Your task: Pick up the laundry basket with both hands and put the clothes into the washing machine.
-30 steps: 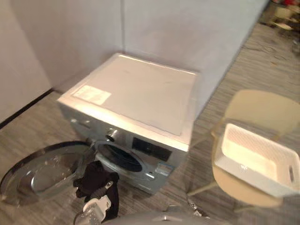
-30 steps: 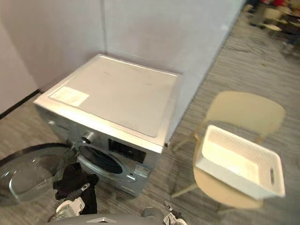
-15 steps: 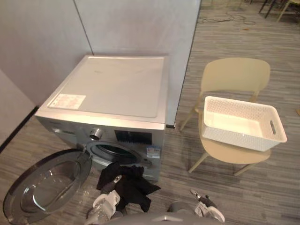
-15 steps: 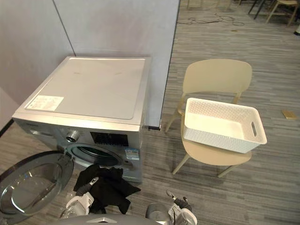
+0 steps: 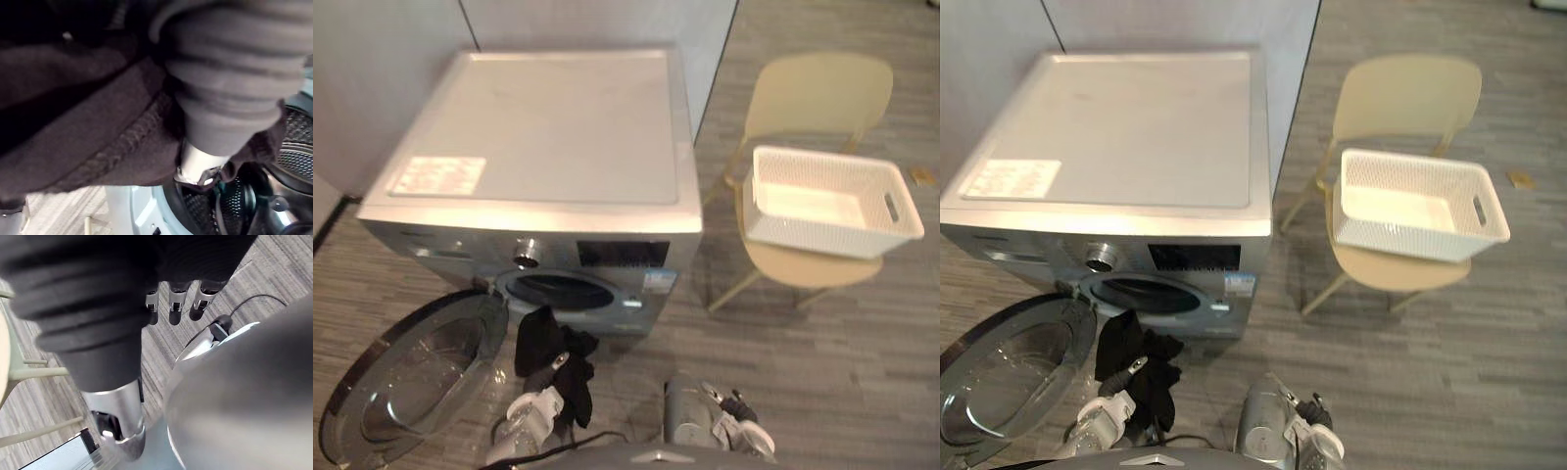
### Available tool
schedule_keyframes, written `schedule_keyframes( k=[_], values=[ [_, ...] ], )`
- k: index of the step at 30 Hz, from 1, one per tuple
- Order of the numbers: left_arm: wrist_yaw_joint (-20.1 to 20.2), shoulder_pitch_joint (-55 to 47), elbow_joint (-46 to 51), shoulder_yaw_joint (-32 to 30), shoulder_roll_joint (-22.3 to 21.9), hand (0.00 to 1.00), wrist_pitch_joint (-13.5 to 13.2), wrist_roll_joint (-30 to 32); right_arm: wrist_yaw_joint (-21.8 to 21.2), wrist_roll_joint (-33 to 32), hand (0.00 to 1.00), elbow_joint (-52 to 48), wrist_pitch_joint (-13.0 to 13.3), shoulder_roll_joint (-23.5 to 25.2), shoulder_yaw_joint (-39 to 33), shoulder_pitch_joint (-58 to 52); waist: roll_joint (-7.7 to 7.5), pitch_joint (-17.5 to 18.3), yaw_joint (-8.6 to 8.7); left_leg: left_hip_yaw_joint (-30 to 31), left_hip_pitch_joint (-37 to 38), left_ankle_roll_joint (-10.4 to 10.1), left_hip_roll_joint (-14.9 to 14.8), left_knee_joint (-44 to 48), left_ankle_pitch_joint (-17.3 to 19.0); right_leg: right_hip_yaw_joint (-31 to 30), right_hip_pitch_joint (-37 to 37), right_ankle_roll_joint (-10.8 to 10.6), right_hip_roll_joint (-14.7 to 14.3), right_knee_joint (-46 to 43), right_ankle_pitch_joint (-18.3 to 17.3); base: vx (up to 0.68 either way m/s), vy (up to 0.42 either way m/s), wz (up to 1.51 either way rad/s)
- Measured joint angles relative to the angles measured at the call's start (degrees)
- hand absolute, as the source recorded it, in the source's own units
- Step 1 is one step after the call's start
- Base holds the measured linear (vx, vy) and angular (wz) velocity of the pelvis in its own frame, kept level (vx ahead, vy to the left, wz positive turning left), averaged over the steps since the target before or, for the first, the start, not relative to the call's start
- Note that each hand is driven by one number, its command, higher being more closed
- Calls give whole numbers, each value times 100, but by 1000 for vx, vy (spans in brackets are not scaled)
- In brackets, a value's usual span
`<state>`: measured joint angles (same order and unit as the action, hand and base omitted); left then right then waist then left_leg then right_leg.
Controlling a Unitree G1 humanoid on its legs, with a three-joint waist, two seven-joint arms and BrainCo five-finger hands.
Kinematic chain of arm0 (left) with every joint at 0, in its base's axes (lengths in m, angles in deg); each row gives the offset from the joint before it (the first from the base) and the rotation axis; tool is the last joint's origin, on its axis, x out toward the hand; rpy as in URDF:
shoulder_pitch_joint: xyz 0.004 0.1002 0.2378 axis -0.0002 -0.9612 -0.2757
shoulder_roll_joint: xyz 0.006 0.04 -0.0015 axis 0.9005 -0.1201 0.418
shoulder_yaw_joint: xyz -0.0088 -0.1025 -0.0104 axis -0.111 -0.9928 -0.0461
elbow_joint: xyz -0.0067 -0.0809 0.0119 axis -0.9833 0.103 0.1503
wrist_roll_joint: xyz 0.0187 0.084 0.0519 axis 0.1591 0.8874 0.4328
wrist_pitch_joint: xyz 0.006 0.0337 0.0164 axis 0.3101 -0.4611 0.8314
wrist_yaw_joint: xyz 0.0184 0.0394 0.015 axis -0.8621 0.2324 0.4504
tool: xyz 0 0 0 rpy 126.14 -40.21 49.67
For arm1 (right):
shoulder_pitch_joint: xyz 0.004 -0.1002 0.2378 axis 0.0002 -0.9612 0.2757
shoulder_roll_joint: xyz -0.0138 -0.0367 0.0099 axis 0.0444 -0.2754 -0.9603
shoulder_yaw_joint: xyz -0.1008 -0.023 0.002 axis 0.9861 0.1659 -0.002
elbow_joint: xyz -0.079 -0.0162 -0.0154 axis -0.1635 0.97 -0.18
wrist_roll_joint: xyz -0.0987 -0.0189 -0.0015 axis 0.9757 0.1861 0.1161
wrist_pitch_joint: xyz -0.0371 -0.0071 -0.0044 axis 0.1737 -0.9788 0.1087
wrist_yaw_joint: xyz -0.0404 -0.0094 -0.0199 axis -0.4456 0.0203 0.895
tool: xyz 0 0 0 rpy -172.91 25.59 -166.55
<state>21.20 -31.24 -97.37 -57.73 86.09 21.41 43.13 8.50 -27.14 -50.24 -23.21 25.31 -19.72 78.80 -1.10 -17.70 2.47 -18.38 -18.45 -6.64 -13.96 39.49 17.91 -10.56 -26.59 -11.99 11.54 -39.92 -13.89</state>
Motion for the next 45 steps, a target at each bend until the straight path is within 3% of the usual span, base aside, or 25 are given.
schedule_keyframes(
  k=[5,11,15,19,23,26,34,39,40,41,45],
  values=[
    [-456,1094,149,-6,230,100,-138,-422,64,-221,0,-433,141,-53,165,299,-95,-619,-58,97,-1257,26,-421,740,132,-21,-1200,16,-303,-416,153,-103,-25,-18],
    [-1019,2942,338,-138,657,100,-418,-745,308,-480,0,-734,364,-67,63,502,-149,-1028,-31,284,-2584,71,-758,1380,164,-22,-2409,20,-575,-782,238,-2,-31,-14],
    [-1326,4290,565,-359,1601,100,-482,-778,440,-705,0,-715,445,-12,-33,480,-163,-1202,107,412,-3455,100,-913,1623,177,-3,-3160,19,-724,-781,383,35,-12,-18],
    [-1441,5253,566,-309,2371,100,-486,-880,432,-868,0,-711,561,43,-39,461,-166,-1308,142,424,-3809,115,-1023,1760,186,-2,-3494,18,-799,-844,413,39,-4,-12],
    [-1481,6403,565,133,3171,100,-616,-879,404,-949,0,-690,674,66,-52,432,-164,-1312,135,423,-4132,116,-1112,1818,185,-3,-3796,29,-895,-804,503,9,-2,-13],
    [-1435,7069,489,534,3481,100,-813,-826,373,-1125,0,-641,701,59,-59,423,-163,-1316,143,424,-4369,140,-1116,1838,165,-4,-4013,18,-899,-778,564,-2,12,-4],
    [-1500,8006,-1,1482,3911,100,-690,-167,226,-1335,0,-523,865,32,-63,383,-165,-1328,93,424,-4710,189,-1100,1957,137,-18,-4332,21,-888,-831,650,-1,17,0],
    [-1758,8274,-328,1770,4239,100,-254,1944,213,-1382,0,-524,969,24,-62,294,-165,-1375,104,365,-4800,228,-1132,2007,94,-92,-4479,23,-927,-858,753,-2,18,-6],
    [-1799,8343,-400,1869,4359,0,-96,2621,173,-1382,0,-539,1018,18,-57,232,-165,-1375,102,365,-4865,233,-1173,2049,91,-106,-4535,34,-965,-848,798,-1,33,-14],
    [-1710,8442,-447,1938,4452,0,104,3561,162,-1382,0,-523,1028,-5,-57,190,-165,-1375,108,364,-4928,246,-1187,2072,78,-116,-4589,37,-979,-838,838,-1,42,-14],
    [-1597,8526,-629,1943,4591,0,231,4353,129,-1372,0,-525,1020,-52,-11,189,-166,-1375,143,364,-5014,276,-1261,2115,54,-120,-4629,59,-1005,-728,961,-1,56,-11]
  ],
)
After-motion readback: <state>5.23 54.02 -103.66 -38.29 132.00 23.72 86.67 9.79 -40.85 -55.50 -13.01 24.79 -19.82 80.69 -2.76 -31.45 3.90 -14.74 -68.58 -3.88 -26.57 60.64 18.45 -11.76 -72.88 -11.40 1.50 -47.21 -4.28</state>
